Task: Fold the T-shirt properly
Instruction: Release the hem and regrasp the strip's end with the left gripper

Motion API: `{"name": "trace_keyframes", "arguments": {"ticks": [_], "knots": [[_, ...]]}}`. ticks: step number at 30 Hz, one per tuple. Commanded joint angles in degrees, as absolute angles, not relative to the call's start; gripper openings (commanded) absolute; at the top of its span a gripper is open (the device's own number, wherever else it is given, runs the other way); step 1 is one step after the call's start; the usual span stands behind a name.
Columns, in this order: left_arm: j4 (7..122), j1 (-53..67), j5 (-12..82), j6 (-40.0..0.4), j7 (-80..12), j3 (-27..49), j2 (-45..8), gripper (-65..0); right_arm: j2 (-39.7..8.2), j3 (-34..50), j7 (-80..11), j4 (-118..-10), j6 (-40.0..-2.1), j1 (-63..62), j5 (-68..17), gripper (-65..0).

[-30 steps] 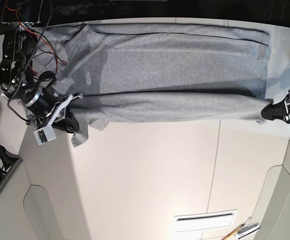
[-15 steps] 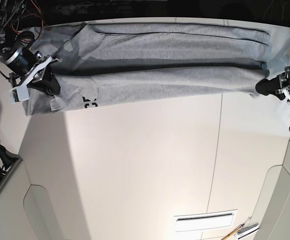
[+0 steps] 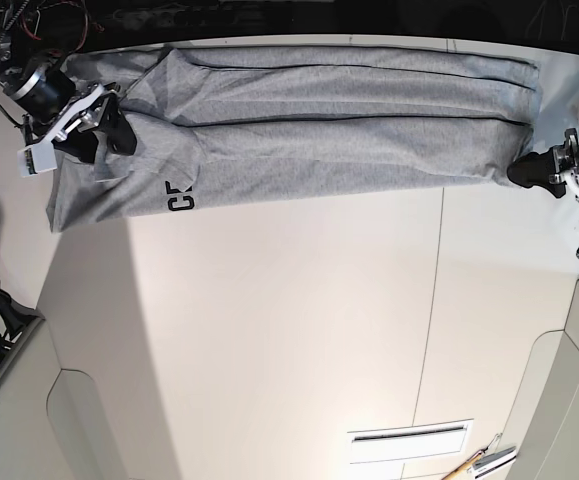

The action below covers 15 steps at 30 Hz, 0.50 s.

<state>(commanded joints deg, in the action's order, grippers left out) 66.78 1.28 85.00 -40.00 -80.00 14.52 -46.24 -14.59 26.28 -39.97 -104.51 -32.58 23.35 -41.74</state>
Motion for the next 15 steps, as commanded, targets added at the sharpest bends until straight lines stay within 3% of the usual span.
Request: {"name": "trace_keyframes", "arguments": {"ticks": [5,7,9,11,15], "knots": [[66.78,2.15,85.0,-40.0,-80.0,25.93,-46.19,-40.7,-12.97,33.15,-42.65,-107.61,-32.84,23.35,-46.22,-30.7],[66.78,4.34,85.0,-40.0,-80.0,28.75,-46.19,-36.3,-12.97,34.94,-43.57,-109.1,-32.86,23.35,-48.62,-32.1],[66.78,6.98,85.0,-40.0,-80.0,30.13,-46.19,-31.5,-12.97,35.11,-43.55,-109.97,-32.99,23.35,-48.66,-45.4],[66.78,10.0,85.0,-40.0,-80.0,30.96,-46.17,-30.3,-12.97,35.07,-43.59,-110.02,-33.28,23.38,-48.56,-65.0],[66.78,16.36,85.0,-40.0,-80.0,33.63,-45.36,-30.3,-12.97,35.07,-43.77,-110.02,-33.28,23.38,-48.4,-65.0]]}}
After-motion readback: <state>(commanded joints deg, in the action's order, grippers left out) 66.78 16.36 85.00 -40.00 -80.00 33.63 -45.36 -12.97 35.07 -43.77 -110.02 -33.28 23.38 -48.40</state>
